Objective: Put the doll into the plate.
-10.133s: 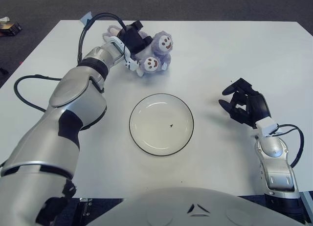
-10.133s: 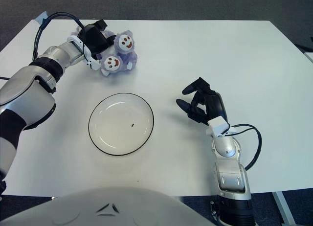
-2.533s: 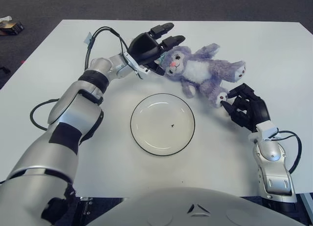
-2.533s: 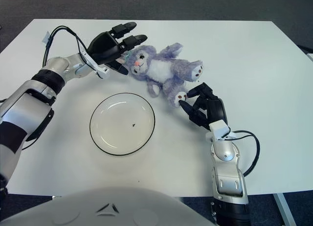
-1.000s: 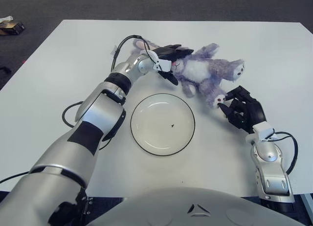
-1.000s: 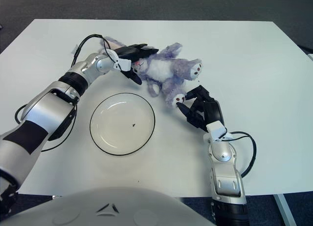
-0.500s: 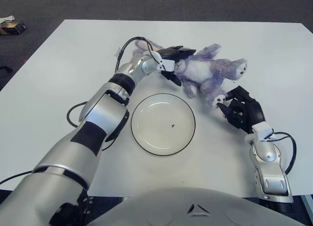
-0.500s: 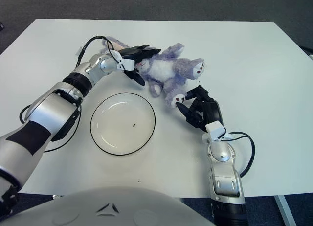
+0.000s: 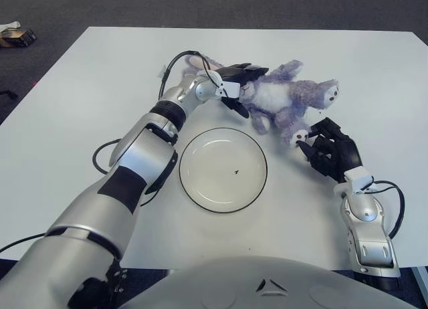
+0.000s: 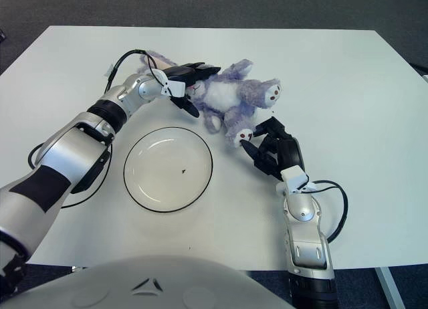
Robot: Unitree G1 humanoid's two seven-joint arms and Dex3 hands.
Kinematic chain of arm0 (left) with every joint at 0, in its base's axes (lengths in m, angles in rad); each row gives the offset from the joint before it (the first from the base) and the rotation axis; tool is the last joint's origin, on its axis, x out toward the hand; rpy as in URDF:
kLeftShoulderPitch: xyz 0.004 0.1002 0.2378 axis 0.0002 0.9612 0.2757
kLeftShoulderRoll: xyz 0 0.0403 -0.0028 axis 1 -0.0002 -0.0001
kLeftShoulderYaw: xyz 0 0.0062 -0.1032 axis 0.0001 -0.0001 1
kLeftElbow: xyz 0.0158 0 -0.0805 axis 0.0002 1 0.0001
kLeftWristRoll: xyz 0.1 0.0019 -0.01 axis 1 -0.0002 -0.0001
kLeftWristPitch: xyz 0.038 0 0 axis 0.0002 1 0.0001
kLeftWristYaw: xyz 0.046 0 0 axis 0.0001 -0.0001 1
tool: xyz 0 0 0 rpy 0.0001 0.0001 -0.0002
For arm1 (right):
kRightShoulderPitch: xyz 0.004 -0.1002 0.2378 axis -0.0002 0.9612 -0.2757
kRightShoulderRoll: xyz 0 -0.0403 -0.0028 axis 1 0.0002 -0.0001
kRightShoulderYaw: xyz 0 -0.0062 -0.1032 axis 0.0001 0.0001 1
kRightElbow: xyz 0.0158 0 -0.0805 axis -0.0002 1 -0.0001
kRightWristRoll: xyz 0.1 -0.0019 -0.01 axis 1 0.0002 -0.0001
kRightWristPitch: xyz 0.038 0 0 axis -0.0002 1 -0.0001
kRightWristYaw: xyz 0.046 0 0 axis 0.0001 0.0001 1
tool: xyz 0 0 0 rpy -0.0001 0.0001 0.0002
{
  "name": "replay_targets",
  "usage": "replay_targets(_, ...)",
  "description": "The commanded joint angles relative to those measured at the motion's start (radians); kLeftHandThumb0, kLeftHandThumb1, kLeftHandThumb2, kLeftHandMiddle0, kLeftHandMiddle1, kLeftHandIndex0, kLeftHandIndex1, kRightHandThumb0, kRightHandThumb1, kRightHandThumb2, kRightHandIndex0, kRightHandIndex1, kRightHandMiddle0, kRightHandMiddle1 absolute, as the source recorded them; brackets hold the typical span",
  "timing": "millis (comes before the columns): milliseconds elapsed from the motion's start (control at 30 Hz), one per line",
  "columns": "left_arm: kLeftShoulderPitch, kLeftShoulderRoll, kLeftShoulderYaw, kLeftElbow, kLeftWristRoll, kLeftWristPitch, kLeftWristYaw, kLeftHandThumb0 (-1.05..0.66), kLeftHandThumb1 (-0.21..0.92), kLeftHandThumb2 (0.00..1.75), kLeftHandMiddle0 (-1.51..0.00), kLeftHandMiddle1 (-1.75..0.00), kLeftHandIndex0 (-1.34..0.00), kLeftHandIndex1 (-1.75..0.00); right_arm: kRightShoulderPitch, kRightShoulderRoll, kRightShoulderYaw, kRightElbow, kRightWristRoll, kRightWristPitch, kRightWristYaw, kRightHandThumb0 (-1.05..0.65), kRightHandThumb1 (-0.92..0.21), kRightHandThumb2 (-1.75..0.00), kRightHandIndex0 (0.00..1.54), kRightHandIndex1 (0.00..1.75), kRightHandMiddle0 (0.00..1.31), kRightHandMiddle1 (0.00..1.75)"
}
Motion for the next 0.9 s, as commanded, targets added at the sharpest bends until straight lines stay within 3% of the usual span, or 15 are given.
replay_targets(0,0.025,-0.018,-0.017,0.015,0.018,0.001,0.008,-0.92,0.79,0.0,-0.07,0.0,-0.15,-0.02,0.009,0.0,0.004,0.015,-0.007,0.007,-0.002,-0.36,-0.92,-0.28,0.74,1.75,0.46,1.48)
replay_targets(33,0.025,-0.018,-0.018,0.015,0.018,0.001,0.009,-0.92,0.79,0.0,-0.07,0.0,-0.15,-0.02,0.009,0.0,0.004,0.015,-0.007,0.007,-0.002,-0.36,-0.92,-0.28,0.74,1.75,0.46,1.48)
replay_targets(167,0.062,-0.062,-0.047,0.065,0.069,0.069,0.216,-0.79,0.75,0.0,-0.1,-0.02,-0.22,-0.05,0.018,0.003,0.006,0.013,-0.009,0.006,-0.004,-0.36,-0.92,-0.28,0.74,1.75,0.46,1.48)
replay_targets(467,0.062,-0.069,-0.064,0.089,0.083,0.072,0.276,-0.69,0.72,0.0,-0.13,-0.01,-0.29,-0.07,0.019,0.001,0.008,0.012,-0.009,0.006,-0.005,-0.36,-0.92,-0.28,0.73,1.75,0.45,1.49)
replay_targets(600,0.061,-0.071,-0.119,0.098,0.146,0.123,0.378,-0.62,0.7,0.0,-0.17,-0.02,-0.32,-0.07,0.025,0.002,0.009,0.011,-0.007,0.008,-0.005,-0.36,-0.92,-0.29,0.74,1.75,0.45,1.49)
replay_targets(867,0.054,-0.078,-0.168,0.101,0.198,0.172,0.449,-0.49,0.71,0.01,-0.29,-0.06,-0.43,-0.13,0.03,0.003,0.01,0.009,-0.006,0.006,-0.005,-0.36,-0.92,-0.29,0.74,1.75,0.45,1.5)
